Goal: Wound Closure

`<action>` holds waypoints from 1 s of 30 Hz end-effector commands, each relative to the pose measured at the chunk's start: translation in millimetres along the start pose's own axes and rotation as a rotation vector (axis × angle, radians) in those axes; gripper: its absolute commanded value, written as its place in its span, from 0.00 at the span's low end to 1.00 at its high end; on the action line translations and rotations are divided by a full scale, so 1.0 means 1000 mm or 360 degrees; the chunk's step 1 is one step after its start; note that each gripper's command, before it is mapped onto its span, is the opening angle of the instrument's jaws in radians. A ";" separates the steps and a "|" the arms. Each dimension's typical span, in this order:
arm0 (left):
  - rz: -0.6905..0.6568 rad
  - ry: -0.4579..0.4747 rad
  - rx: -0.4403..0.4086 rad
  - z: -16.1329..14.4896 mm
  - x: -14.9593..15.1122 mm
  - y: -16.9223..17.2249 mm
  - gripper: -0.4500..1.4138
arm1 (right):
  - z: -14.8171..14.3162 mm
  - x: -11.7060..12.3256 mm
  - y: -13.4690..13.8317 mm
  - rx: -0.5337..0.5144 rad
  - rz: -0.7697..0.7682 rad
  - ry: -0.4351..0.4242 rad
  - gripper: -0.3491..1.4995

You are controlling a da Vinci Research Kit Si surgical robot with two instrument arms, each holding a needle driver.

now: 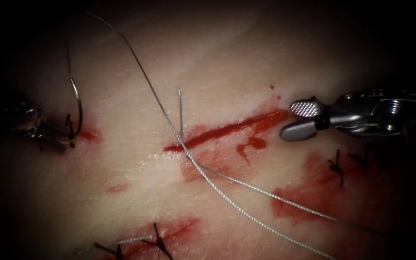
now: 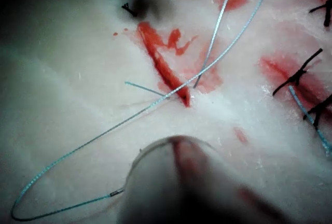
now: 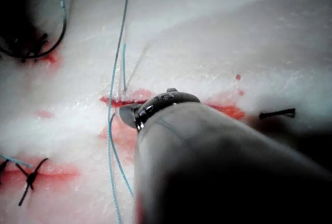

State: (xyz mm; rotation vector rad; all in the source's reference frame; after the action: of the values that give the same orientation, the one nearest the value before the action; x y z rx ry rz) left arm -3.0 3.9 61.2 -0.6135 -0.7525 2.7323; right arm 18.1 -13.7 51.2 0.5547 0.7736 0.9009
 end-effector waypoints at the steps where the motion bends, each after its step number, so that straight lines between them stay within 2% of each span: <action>1: -0.0008 0.0031 -0.0022 0.0000 0.0005 0.0001 0.55 | 0.0004 0.0004 0.0002 -0.0017 0.0024 0.0019 0.99; 3: -0.0195 0.0125 -0.0128 -0.0026 0.0009 0.0015 0.67 | -0.0003 0.0005 0.0009 0.0008 0.0106 0.0083 0.99; 4: -0.0195 0.0125 -0.0128 -0.0026 0.0009 0.0015 0.67 | -0.0003 0.0005 0.0009 0.0008 0.0106 0.0083 0.99; 7: -0.0309 0.0204 -0.0200 -0.0055 0.0018 0.0029 0.72 | -0.0004 0.0004 0.0010 0.0029 0.0151 0.0048 0.99; 9: -0.0445 0.0289 -0.0249 -0.0075 0.0038 0.0029 0.58 | -0.0004 0.0003 0.0010 0.0034 0.0140 0.0020 0.99; 10: -0.0485 0.0359 -0.0219 -0.0080 0.0049 0.0029 0.52 | -0.0004 0.0003 0.0010 0.0045 0.0123 0.0003 0.99; 11: -0.0515 0.0417 -0.0189 -0.0082 0.0057 0.0029 0.51 | -0.0005 0.0003 0.0010 0.0053 0.0119 -0.0009 0.99; 12: -0.0632 0.0548 -0.0137 -0.0081 0.0078 0.0032 0.48 | -0.0005 0.0003 0.0010 0.0058 0.0139 -0.0022 0.99; 13: -0.0762 0.0708 -0.0204 -0.0062 0.0102 0.0038 0.47 | -0.0005 0.0003 0.0010 0.0047 0.0160 -0.0020 0.99; 15: -0.0739 0.0851 -0.0384 -0.0033 0.0120 0.0047 0.49 | -0.0005 0.0003 0.0011 0.0022 0.0180 -0.0007 0.99; 16: -0.0691 0.0973 -0.0506 -0.0005 0.0134 0.0053 0.60 | -0.0006 0.0004 0.0012 0.0004 0.0153 0.0001 0.99; 17: -0.0662 0.1117 -0.0563 0.0027 0.0143 0.0063 0.67 | -0.0009 0.0006 0.0015 -0.0012 0.0152 0.0008 0.99; 20: -0.0877 0.1192 -0.0735 0.0072 0.0153 0.0082 0.77 | -0.0017 0.0014 0.0022 -0.0036 0.0149 0.0020 0.99; 21: -0.0906 0.1171 -0.0766 0.0084 0.0158 0.0087 0.80 | -0.0021 0.0016 0.0024 -0.0038 0.0078 0.0027 0.99; 22: -0.0970 0.1148 -0.0838 0.0106 0.0166 0.0095 0.83 | -0.0028 0.0020 0.0031 -0.0054 -0.0158 0.0026 0.99; 24: -0.0925 0.1192 -0.0850 0.0128 0.0171 0.0104 0.84 | -0.0033 0.0021 0.0036 -0.0081 -0.0227 0.0029 0.99; 27: -0.0977 0.1268 -0.0844 0.0154 0.0182 0.0111 0.88 | -0.0035 0.0020 0.0044 -0.0135 -0.0188 0.0046 0.99; 28: -0.0955 0.1315 -0.0878 0.0170 0.0189 0.0114 0.89 | -0.0035 0.0020 0.0050 -0.0167 -0.0167 0.0056 0.99; 30: -0.0849 0.1313 -0.0874 0.0183 0.0195 0.0114 0.84 | -0.0036 0.0019 0.0055 -0.0200 -0.0144 0.0066 0.99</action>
State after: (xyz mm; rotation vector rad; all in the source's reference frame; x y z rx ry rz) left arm -30.4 -6.6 62.8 -1.3725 -1.1397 1.7010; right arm 12.4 -8.7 51.9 0.3798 0.7624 0.8842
